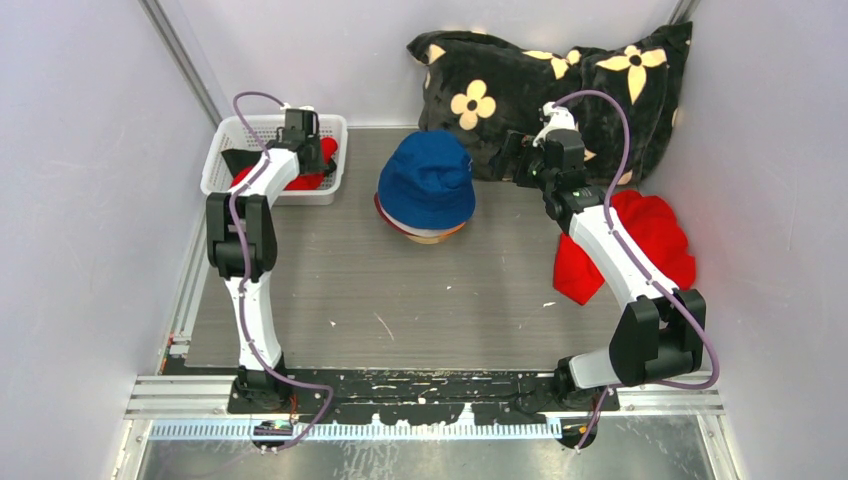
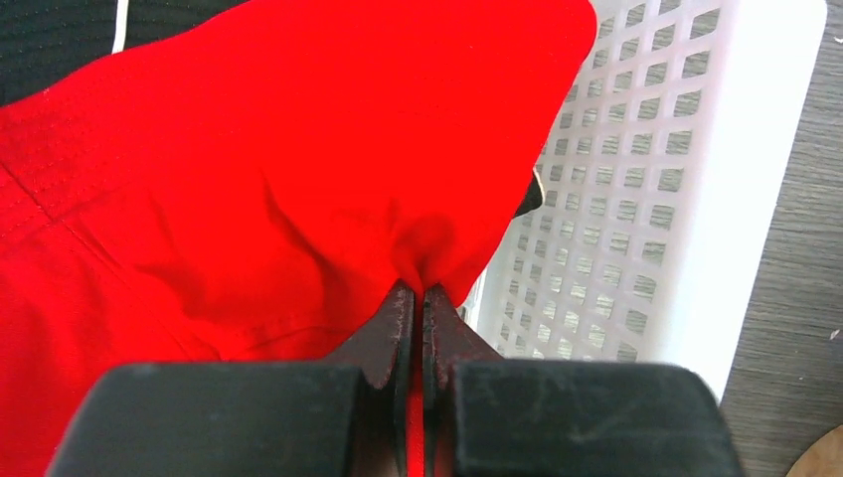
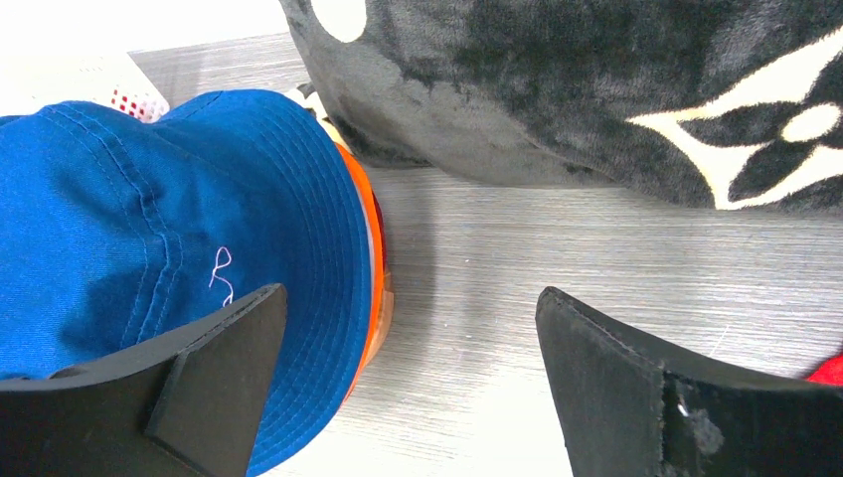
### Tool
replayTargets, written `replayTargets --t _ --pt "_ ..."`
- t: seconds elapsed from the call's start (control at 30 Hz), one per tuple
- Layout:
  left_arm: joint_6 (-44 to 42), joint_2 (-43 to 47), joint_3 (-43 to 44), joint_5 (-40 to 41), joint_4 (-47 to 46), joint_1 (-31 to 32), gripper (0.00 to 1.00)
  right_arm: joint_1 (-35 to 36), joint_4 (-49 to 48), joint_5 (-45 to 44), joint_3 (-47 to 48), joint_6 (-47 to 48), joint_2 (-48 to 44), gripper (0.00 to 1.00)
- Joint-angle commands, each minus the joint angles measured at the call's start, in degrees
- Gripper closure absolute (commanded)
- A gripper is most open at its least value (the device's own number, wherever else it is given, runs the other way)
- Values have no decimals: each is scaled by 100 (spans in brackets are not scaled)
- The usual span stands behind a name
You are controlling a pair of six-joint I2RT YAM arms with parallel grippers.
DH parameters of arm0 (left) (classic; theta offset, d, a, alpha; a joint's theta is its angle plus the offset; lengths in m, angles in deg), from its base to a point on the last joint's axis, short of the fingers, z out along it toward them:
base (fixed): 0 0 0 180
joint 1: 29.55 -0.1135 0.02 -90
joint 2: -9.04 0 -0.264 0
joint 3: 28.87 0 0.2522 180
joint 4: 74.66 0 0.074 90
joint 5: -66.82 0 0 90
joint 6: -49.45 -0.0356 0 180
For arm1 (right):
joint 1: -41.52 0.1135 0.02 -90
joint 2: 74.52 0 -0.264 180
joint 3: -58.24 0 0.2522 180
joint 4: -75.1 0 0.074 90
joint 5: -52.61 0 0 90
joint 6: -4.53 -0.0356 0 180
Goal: Stack the hats
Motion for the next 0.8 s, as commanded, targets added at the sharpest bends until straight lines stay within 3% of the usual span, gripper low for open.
replayTargets --t 0.0,0.13,0.27,0.4,0.57,0.77 --pt "-114 565 283 -137 -67 -45 100 -21 -212 -24 165 41 -309 0" --pt "-105 1653 323 -447 -175 72 100 -15 -264 14 162 30 -377 0" --pt "51 2359 924 -1160 177 166 100 -16 -464 285 120 16 -439 0" --pt "553 2706 1472 -2581 376 171 100 -15 -865 774 7 -5 -569 1" --pt "1596 2931 1752 -4283 -88 173 100 -16 -1181 1374 67 -14 -608 2" --pt "2137 3055 1890 -5064 -410 429 100 -20 -1488 2097 270 -170 -633 4"
